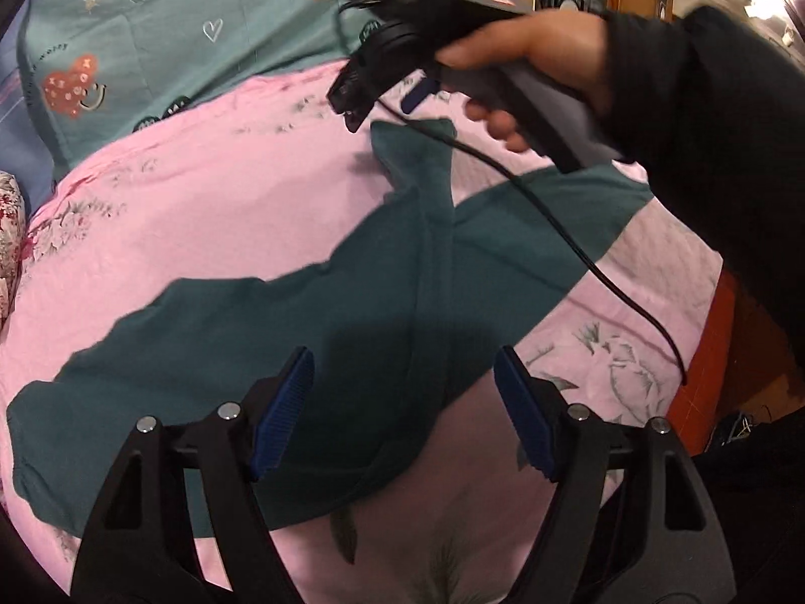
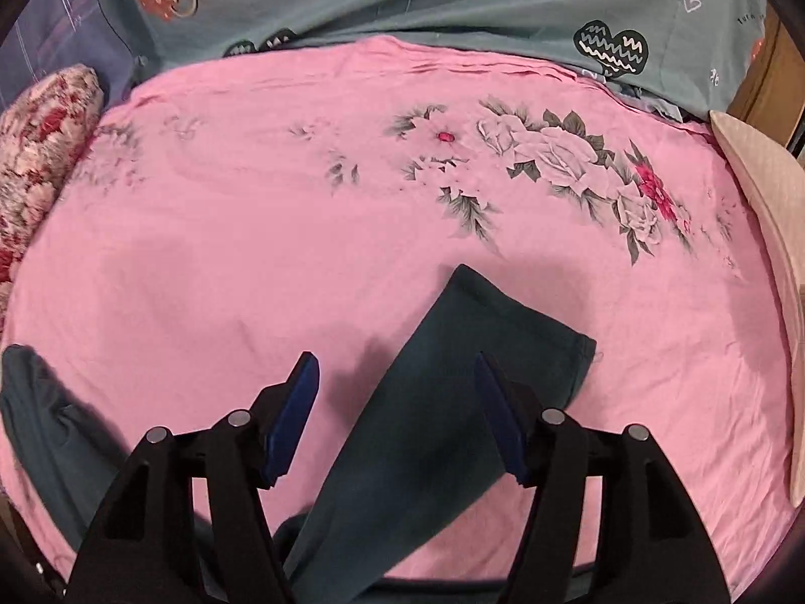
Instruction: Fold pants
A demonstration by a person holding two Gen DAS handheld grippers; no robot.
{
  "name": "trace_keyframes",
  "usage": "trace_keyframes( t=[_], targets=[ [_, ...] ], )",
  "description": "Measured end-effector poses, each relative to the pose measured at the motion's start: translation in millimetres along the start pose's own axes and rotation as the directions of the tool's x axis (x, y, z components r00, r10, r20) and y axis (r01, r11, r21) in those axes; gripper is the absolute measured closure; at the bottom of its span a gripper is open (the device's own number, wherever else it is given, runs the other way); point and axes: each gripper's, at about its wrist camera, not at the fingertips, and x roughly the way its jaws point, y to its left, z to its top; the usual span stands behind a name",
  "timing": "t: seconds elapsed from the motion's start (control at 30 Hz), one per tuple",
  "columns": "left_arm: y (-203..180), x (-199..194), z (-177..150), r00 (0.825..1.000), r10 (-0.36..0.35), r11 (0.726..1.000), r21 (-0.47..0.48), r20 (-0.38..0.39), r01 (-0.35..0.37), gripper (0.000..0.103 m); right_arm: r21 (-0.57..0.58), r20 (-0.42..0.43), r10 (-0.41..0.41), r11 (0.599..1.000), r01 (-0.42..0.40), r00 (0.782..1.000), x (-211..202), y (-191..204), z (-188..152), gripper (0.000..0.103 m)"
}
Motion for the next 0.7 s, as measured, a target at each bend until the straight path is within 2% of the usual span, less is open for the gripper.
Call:
trace_keyframes(
  t=[0.03, 0.07, 0.1, 0.17, 0.23, 0.33, 0.43, 0.53, 0.6, 0.63, 0.7],
  targets=[
    [0, 5, 0, 1.000, -0.001, 1.000, -0.003, -0.015, 0.001, 0.028, -0.012, -0.034, -0.022, 1.000, 0.021, 0.999, 14, 2, 2, 0.075],
    [0, 7, -2, 1.000, -0.001, 1.000, -0.006, -0.029, 0.001, 0.028, -0.019, -0.070, -0.032, 0.999, 0.030, 0.997, 26, 2, 2, 0.097],
    [1, 11, -4, 0.999, 0.002, 1.000, -0.013, -0.045, -0.002, 0.028, -0.011, -0.113, -0.027, 1.000, 0.026, 0.993, 40, -1, 2, 0.100],
    [5, 16, -7, 0.998, -0.009, 1.000, -0.029, -0.066, 0.007, 0.028, 0.016, -0.113, 0.006, 1.000, -0.004, 0.994, 39, -10, 1, 0.102],
    [7, 19, -10, 0.997, -0.014, 0.999, -0.044, -0.081, 0.011, 0.028, 0.050, -0.076, 0.058, 0.997, -0.055, 0.995, 25, -21, -1, 0.102],
    [7, 19, -9, 0.997, -0.013, 0.999, -0.044, -0.074, 0.010, 0.028, 0.094, 0.075, 0.138, 0.985, -0.145, 0.988, -23, -51, -7, 0.102],
    [3, 20, -6, 0.998, -0.006, 0.999, -0.036, -0.059, 0.003, 0.028, 0.164, 0.227, 0.204, 0.956, -0.244, 0.952, -83, -91, -27, 0.102],
    [2, 20, -8, 0.999, 0.001, 0.999, -0.047, -0.048, -0.003, 0.027, 0.221, 0.368, 0.217, 0.924, -0.312, 0.904, -145, -133, -73, 0.102],
    [2, 24, -6, 0.999, 0.007, 0.998, -0.058, -0.047, -0.009, 0.027, 0.259, 0.425, 0.199, 0.908, -0.329, 0.883, -170, -160, -115, 0.102],
    [3, 25, -6, 0.999, 0.007, 0.998, -0.062, -0.049, -0.010, 0.027, 0.291, 0.427, 0.193, 0.896, -0.336, 0.883, -174, -172, -139, 0.102],
    [3, 27, -7, 0.998, 0.007, 0.997, -0.072, -0.055, -0.011, 0.027, 0.359, 0.378, 0.184, 0.874, -0.327, 0.908, -158, -187, -183, 0.102]
  ],
)
